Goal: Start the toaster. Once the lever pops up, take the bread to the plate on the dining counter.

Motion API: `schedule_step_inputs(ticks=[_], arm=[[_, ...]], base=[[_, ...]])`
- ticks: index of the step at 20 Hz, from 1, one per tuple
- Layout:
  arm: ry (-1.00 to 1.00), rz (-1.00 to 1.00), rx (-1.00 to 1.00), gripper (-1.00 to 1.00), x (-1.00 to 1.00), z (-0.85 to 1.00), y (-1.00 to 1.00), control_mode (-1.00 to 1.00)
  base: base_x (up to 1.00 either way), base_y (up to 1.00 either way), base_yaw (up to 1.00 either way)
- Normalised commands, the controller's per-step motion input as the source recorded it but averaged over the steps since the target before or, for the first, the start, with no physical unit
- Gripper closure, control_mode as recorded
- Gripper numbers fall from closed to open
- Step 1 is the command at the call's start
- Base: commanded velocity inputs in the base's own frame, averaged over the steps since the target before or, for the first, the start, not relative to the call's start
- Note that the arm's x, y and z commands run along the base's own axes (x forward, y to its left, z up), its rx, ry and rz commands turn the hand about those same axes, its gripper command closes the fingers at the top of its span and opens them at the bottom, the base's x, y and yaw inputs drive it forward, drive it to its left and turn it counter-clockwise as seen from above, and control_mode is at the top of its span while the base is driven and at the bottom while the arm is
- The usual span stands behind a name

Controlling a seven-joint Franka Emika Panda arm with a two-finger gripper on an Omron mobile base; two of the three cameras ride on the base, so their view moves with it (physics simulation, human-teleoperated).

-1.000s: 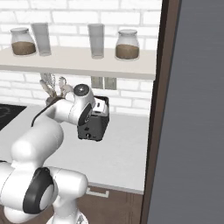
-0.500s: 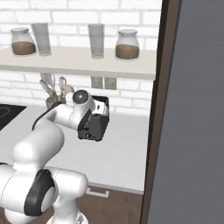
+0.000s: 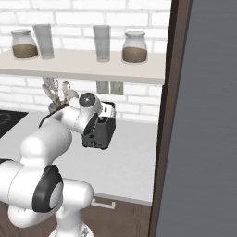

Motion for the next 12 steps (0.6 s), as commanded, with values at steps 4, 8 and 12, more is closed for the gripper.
schedule_step_inputs(ticks=[4, 8, 12], arm=[[-0.08, 0.00, 0.00, -1.00, 0.00, -0.06, 0.00, -1.00], [-0.08, 0.00, 0.00, -1.00, 0.00, -0.08, 0.02, -1.00], [-0.04, 0.00, 0.00, -1.00, 0.12, -0.13, 0.05, -1.00]], base=[[0.00, 0.00, 0.00], [0.00, 0.00, 0.00], [0.00, 0.00, 0.00]])
